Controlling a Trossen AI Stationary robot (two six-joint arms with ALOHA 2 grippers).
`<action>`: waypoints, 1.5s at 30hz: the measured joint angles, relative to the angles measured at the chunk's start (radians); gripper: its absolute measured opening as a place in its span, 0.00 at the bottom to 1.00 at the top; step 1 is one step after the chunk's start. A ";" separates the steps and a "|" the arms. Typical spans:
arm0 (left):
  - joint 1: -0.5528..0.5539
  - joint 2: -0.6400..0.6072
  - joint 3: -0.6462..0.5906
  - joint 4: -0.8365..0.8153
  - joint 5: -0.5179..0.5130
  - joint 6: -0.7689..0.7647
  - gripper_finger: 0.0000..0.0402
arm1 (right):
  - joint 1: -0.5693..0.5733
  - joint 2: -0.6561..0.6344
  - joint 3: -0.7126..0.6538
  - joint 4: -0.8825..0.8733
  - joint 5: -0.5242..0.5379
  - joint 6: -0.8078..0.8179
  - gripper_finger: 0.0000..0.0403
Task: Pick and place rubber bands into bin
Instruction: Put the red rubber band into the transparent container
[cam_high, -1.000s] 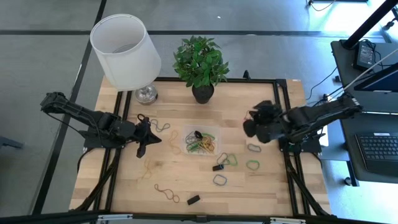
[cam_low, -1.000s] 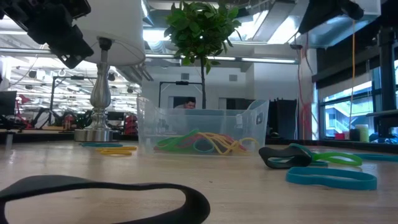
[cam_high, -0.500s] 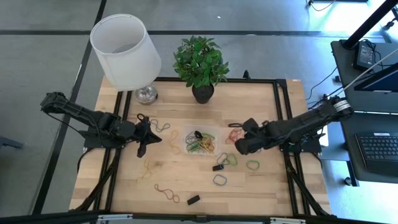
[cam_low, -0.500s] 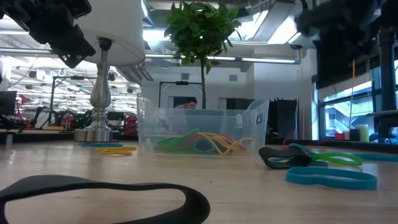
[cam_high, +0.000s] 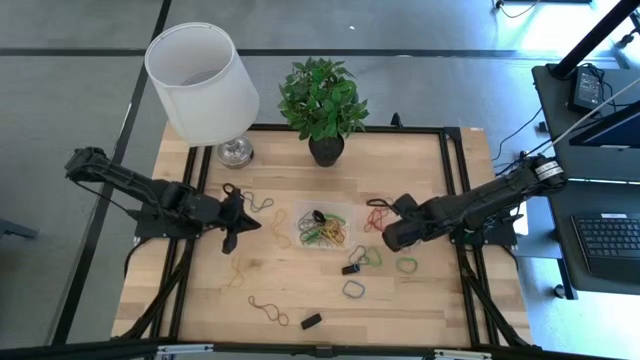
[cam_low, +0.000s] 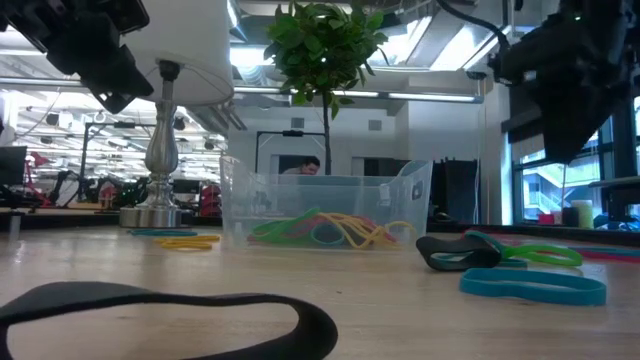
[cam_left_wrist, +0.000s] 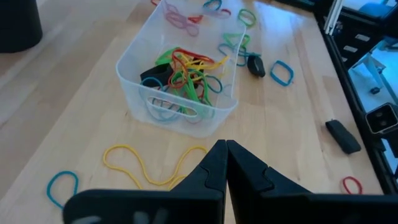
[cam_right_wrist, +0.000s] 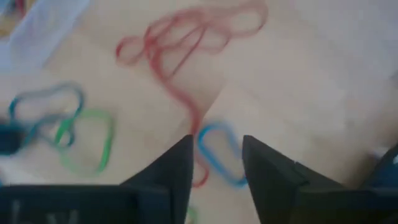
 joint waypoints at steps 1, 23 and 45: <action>0.000 0.005 0.000 0.002 0.000 0.000 0.01 | -0.006 0.000 0.000 -0.004 0.035 -0.001 0.37; 0.000 0.050 0.000 0.009 0.003 -0.064 0.01 | -0.542 0.215 -0.143 0.381 -0.024 -0.438 0.36; 0.000 0.050 0.000 0.008 0.003 -0.061 0.01 | -0.428 -0.019 -0.030 0.006 0.035 -0.408 0.00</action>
